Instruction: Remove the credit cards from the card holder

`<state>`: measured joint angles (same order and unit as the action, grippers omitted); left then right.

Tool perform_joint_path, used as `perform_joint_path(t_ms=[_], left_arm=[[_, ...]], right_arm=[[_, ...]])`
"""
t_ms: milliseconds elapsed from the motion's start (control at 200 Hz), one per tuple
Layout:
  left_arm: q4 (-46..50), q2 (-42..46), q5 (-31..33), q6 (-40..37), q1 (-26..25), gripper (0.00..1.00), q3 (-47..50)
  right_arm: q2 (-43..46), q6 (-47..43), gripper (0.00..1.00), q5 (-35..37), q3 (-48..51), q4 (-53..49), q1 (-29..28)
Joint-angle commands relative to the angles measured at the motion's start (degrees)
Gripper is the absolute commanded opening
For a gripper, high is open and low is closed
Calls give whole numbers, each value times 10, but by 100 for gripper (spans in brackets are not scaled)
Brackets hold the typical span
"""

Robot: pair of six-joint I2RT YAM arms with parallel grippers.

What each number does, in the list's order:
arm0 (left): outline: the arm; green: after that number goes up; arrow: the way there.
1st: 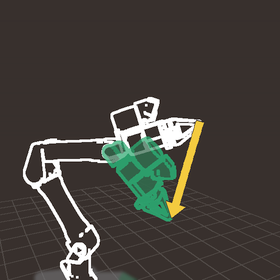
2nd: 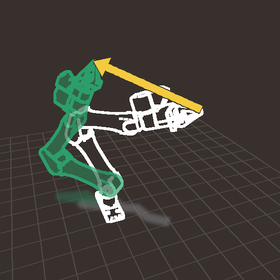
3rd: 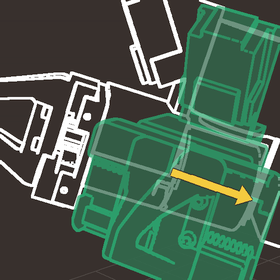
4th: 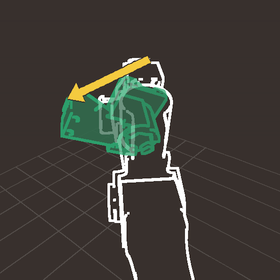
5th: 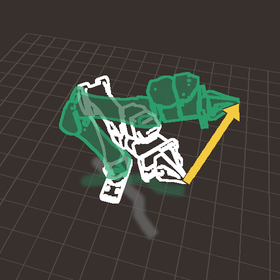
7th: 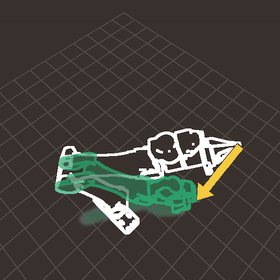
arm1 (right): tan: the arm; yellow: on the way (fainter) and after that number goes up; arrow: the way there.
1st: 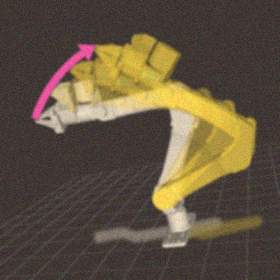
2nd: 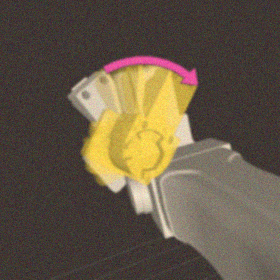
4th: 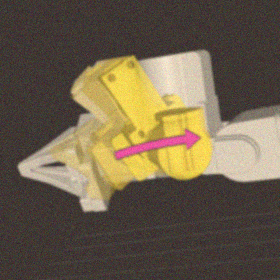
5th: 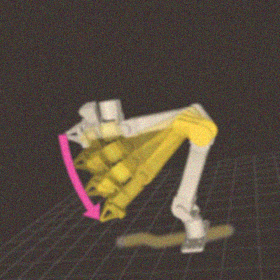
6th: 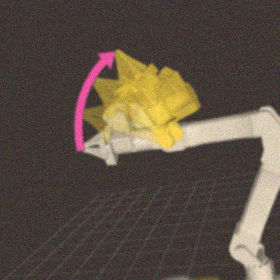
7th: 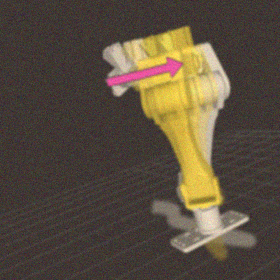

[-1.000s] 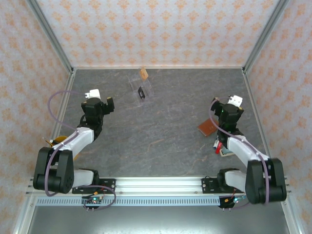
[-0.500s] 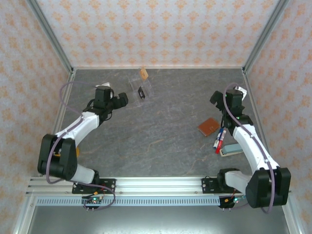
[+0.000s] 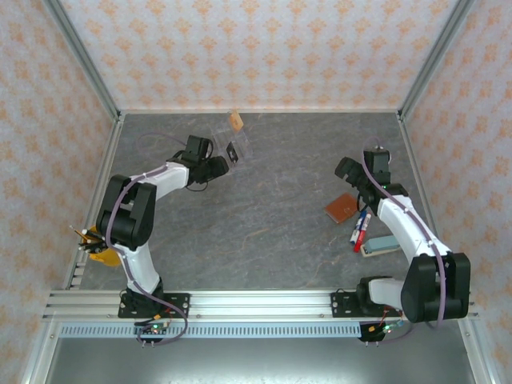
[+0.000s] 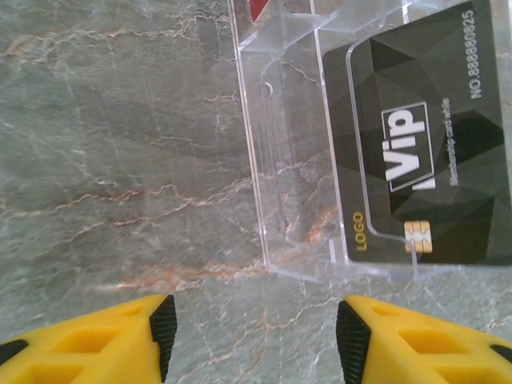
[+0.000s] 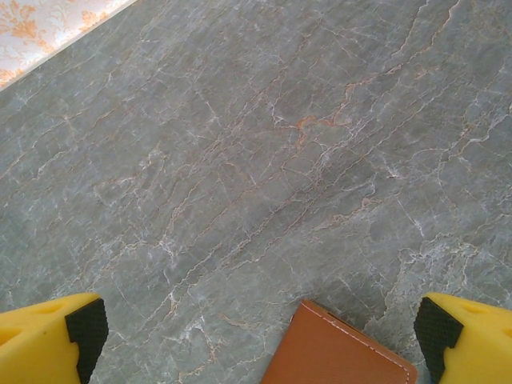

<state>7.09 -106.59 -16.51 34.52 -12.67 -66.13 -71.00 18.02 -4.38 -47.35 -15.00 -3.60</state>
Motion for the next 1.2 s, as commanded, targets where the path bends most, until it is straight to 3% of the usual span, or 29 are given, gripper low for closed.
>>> perform_joint_path(t_ms=[0,235,445,766,1196], left_arm=[[12,-19,-8,23,-4,55,-35],[56,-79,38,37,-7,47,-105],[77,-106,28,30,-19,46,-125],[77,-98,-31,20,-49,53,-128],[74,-95,-50,34,-133,61,-140]], right_arm=[[-7,4,100,-2,10,8,2],[-18,6,99,-6,12,14,2],[-18,5,99,3,13,10,3],[-19,7,99,11,11,8,2],[-35,9,99,39,0,-13,2]])
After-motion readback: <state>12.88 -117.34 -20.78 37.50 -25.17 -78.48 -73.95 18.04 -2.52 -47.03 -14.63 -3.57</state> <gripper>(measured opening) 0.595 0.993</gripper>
